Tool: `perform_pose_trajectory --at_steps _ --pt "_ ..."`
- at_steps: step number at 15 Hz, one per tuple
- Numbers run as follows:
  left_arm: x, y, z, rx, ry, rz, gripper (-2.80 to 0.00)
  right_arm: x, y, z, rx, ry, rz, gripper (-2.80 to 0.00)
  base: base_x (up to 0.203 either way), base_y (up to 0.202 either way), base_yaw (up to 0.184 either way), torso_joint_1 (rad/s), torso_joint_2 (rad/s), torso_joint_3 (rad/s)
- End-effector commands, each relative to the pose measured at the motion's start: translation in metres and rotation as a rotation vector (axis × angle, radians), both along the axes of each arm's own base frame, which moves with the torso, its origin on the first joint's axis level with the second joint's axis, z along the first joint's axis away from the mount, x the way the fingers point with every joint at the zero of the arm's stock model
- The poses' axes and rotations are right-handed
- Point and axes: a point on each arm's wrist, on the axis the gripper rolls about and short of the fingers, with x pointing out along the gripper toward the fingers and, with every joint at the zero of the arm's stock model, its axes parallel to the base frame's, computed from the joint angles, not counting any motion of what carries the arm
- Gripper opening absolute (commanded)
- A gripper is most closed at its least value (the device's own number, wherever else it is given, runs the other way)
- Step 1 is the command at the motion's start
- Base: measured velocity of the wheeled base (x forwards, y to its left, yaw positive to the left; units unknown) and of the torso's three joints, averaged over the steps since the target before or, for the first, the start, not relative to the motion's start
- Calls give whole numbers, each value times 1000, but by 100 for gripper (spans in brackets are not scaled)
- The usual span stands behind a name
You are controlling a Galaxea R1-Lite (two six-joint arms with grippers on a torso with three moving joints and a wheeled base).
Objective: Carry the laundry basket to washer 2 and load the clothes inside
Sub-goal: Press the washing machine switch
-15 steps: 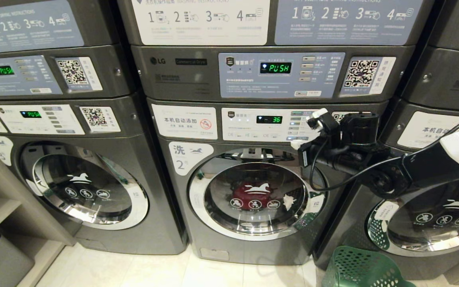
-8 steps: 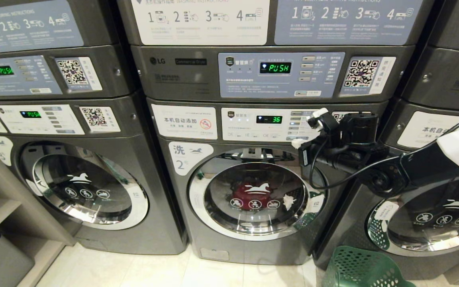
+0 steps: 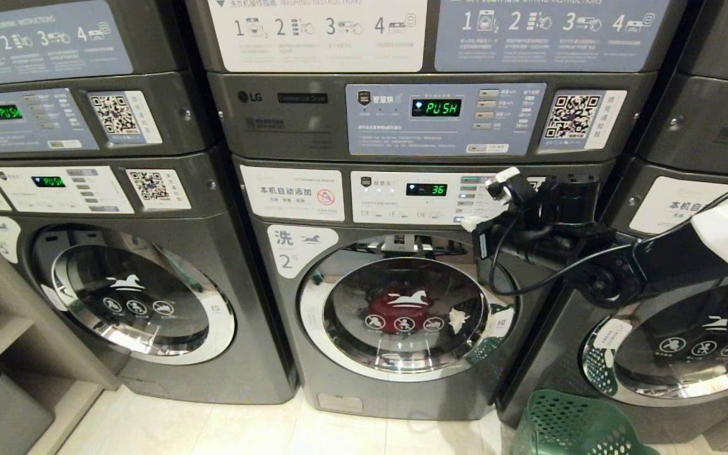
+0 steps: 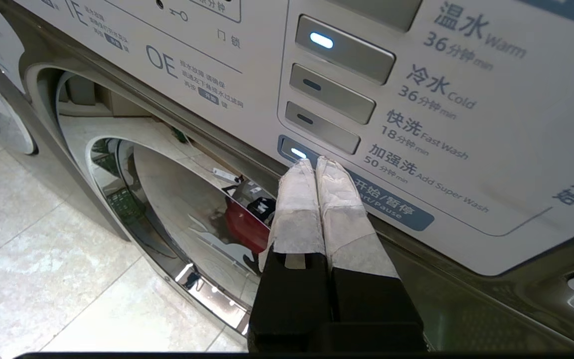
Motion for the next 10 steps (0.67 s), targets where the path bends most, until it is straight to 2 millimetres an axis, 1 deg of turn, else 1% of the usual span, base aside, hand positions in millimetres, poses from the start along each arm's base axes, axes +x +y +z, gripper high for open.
perform_pose_trajectory --at_steps 1,6,10 --pt "0 0 0 0 2 1 -280 5 2 0 2 -14 0 -280 0 0 0 0 0 0" --pt "0 0 0 0 0 2 -280 9 4 -3 -4 -15 -34 -280 0 0 0 0 0 0" --pt "0 0 0 0 0 1 -280 -1 0 5 -2 -22 -37 -280 0 0 0 0 0 0"
